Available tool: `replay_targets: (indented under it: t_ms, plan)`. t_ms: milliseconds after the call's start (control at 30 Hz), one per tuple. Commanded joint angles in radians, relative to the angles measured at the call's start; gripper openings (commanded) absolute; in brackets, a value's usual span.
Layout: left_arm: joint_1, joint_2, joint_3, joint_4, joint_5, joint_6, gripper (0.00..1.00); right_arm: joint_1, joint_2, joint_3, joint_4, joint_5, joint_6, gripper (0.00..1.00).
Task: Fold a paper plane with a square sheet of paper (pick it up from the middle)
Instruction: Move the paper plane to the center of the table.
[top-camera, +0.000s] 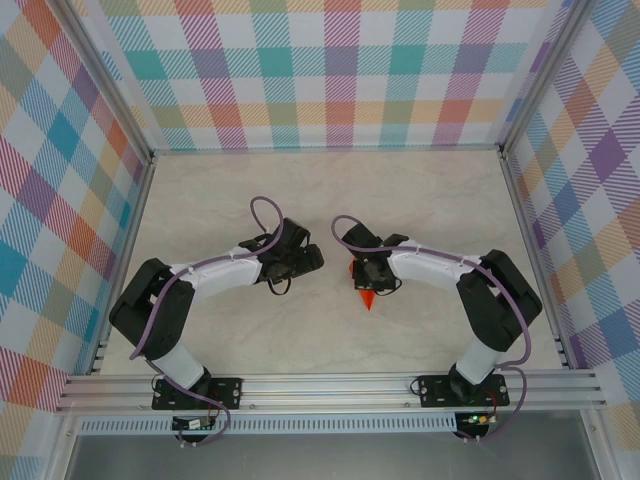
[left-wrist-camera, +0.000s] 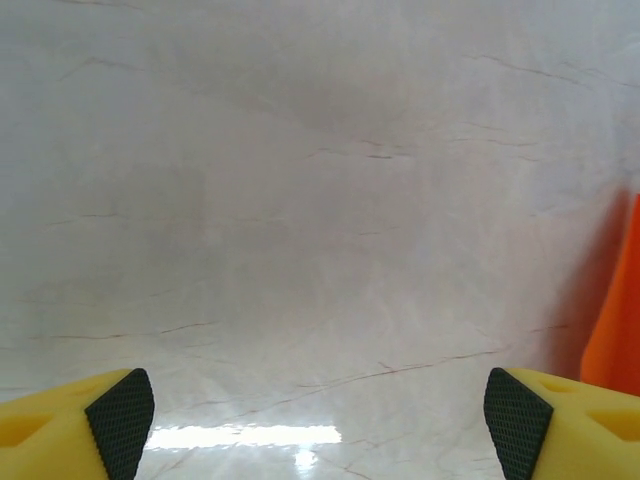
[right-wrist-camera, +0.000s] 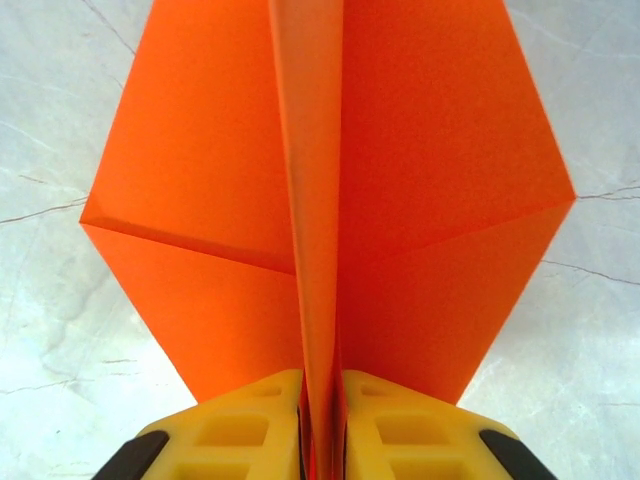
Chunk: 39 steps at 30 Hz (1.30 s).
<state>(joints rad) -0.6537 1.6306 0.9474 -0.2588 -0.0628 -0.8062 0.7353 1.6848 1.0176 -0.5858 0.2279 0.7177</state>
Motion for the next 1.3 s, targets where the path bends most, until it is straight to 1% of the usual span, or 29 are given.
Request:
replay_targets:
  t_ms: [0,233,300,500,633,733,833,933,1100,1267]
  plan:
    - [0.008,-0.005,0.022,-0.057,-0.049,0.008,0.89,0.005,0.035,0.029,-0.026,0.015,-0.008,0.16]
    - [0.008,0.002,0.024,-0.065,-0.052,0.009,0.92,0.005,0.069,0.035,-0.007,0.007,0.007,0.17]
    - [0.008,-0.004,0.017,-0.057,-0.052,0.004,0.99,0.006,0.077,0.036,-0.007,0.008,0.011,0.17]
    - [0.008,-0.015,0.019,-0.078,-0.075,0.002,1.00,0.005,0.083,0.032,-0.007,0.018,0.023,0.14]
    - [0.009,-0.020,0.020,-0.096,-0.091,0.003,1.00,0.004,0.062,0.061,-0.030,0.055,0.014,0.11]
    - [0.015,-0.026,0.019,-0.113,-0.106,0.004,1.00,-0.007,0.056,0.110,-0.039,0.071,-0.018,0.10]
    - [0.025,-0.042,0.014,-0.129,-0.121,0.005,1.00,-0.034,0.090,0.175,-0.035,0.064,-0.063,0.10]
    - [0.040,-0.067,0.004,-0.147,-0.135,0.011,1.00,-0.073,0.149,0.237,-0.007,0.044,-0.111,0.09]
    - [0.058,-0.107,-0.005,-0.195,-0.179,0.038,1.00,-0.143,0.268,0.388,0.005,-0.011,-0.209,0.10]
    - [0.065,-0.124,-0.016,-0.201,-0.178,0.050,1.00,-0.185,0.368,0.502,-0.017,-0.029,-0.266,0.11]
